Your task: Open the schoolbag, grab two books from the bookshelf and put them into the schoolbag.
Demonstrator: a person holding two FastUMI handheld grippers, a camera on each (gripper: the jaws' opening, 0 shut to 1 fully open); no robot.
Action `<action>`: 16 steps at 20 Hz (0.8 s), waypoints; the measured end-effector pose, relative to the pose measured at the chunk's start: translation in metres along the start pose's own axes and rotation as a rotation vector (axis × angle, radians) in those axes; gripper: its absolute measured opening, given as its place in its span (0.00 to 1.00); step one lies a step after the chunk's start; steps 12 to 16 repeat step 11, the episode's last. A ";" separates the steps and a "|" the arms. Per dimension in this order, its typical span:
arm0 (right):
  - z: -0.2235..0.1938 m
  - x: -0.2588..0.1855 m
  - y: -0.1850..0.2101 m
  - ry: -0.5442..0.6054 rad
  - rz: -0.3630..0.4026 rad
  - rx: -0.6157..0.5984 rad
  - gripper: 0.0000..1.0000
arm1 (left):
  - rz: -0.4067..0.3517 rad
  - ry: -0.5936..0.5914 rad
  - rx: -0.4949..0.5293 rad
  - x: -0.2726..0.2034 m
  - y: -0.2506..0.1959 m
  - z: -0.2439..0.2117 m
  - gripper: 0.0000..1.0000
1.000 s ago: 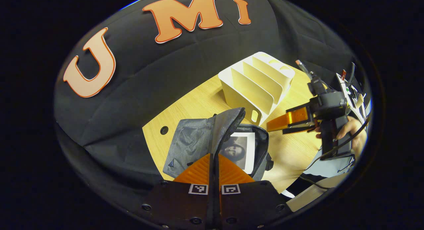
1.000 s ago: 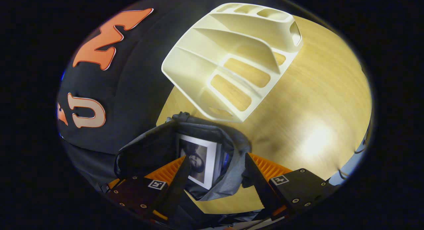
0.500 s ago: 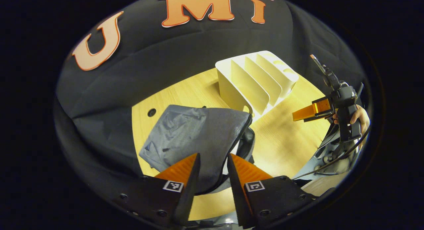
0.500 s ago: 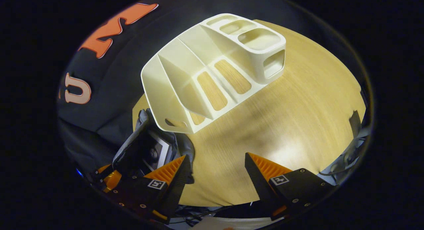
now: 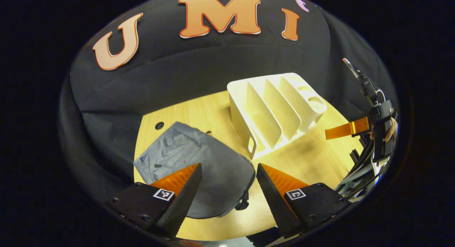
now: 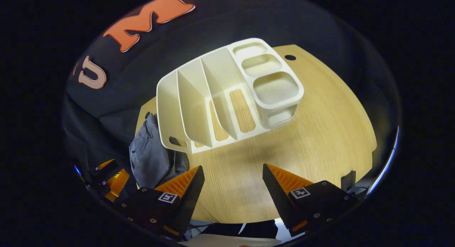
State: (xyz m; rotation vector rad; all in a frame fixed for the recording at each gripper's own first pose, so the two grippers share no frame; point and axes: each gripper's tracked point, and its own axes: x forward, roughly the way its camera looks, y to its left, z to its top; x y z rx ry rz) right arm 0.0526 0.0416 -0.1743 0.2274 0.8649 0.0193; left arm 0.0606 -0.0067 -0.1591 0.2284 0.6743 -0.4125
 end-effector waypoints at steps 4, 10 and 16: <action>0.063 -0.041 0.000 -0.225 -0.017 -0.092 0.98 | 0.018 -0.205 -0.062 -0.019 -0.013 0.068 0.98; 0.127 -0.131 0.005 -0.560 0.002 -0.187 0.98 | 0.062 -0.452 -0.069 -0.060 -0.017 0.140 0.97; 0.136 -0.142 0.004 -0.624 -0.022 -0.213 0.98 | 0.069 -0.477 -0.074 -0.064 -0.016 0.145 0.97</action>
